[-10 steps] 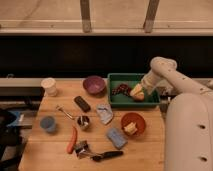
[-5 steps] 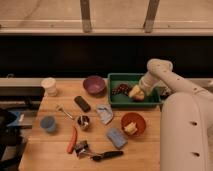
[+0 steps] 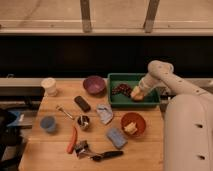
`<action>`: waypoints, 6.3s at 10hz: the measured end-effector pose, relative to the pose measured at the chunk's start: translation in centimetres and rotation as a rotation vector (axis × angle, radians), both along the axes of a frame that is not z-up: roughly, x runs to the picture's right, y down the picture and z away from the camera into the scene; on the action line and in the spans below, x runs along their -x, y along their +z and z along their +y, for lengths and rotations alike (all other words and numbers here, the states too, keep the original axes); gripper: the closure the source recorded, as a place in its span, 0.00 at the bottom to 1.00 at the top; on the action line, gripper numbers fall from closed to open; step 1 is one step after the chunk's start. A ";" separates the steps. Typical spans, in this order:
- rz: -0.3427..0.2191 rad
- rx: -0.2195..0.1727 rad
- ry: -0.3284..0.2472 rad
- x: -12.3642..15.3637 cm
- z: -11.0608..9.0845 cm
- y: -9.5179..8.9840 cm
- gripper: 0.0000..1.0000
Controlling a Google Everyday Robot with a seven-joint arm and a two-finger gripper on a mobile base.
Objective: Place apple in table surface
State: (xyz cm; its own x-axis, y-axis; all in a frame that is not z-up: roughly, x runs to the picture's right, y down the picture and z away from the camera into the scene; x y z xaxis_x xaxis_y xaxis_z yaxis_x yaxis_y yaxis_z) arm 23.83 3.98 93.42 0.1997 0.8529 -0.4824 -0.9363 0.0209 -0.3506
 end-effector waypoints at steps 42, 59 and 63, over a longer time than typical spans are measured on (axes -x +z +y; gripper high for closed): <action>-0.787 -0.083 -0.575 36.3 1.2 -21.6 1.00; -0.872 0.049 -0.683 40.8 7.6 -22.6 1.00; -0.987 0.096 -0.762 47.1 11.8 -22.4 1.00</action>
